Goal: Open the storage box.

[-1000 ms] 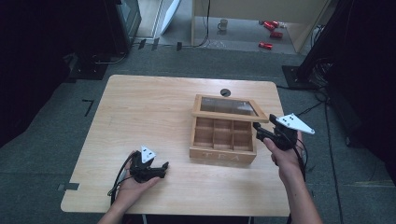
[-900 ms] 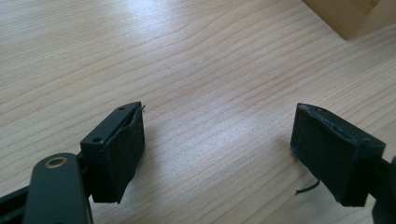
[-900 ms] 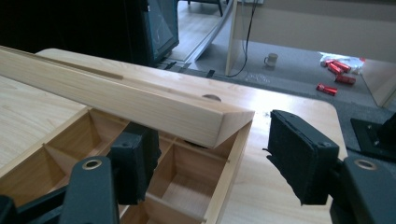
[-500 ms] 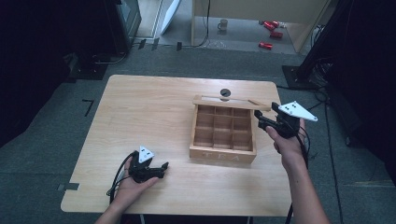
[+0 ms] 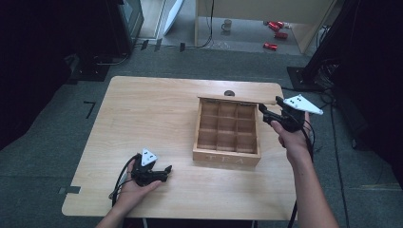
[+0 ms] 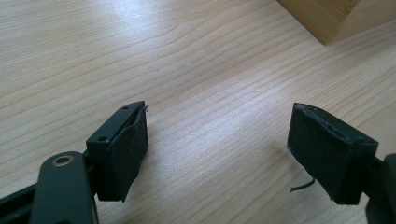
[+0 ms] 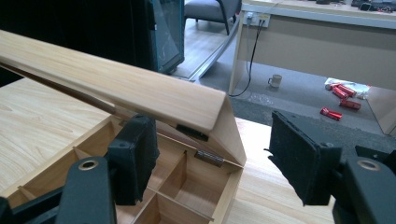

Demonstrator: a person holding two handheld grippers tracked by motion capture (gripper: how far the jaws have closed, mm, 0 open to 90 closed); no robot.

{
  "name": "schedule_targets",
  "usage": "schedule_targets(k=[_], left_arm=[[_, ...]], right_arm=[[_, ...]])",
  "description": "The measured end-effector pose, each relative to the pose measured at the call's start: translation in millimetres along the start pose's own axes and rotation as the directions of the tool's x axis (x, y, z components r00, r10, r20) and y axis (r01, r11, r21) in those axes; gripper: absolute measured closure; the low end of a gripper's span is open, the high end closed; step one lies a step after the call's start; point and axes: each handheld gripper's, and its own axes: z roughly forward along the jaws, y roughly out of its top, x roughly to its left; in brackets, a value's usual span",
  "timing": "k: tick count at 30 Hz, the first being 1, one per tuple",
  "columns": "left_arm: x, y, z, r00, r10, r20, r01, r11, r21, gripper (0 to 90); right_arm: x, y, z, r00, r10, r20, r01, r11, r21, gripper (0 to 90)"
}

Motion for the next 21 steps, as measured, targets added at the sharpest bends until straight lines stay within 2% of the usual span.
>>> schedule_targets(k=[8, 17, 21], left_arm=[[0.1, -0.1, 0.0, 1.0, -0.001, 0.003, 0.001, 1.0, -0.001, 20.8], [-0.5, -0.4, -0.1, 1.0, 0.001, 0.008, -0.001, 1.0, -0.002, 20.8], [-0.6, -0.4, -0.3, 0.9999, 0.007, 0.009, -0.007, 1.0, 0.001, 20.8]], right_arm=[[0.3, 0.7, 10.0, 0.9996, -0.016, -0.022, 0.016, 1.0, -0.011, 45.2], [-2.3, 6.9, 19.1, 1.0, -0.003, -0.002, 0.003, 0.999, -0.035, 48.0], [-6.7, 10.1, 21.1, 0.9996, 0.005, 0.028, -0.004, 0.999, -0.046, 60.4]])
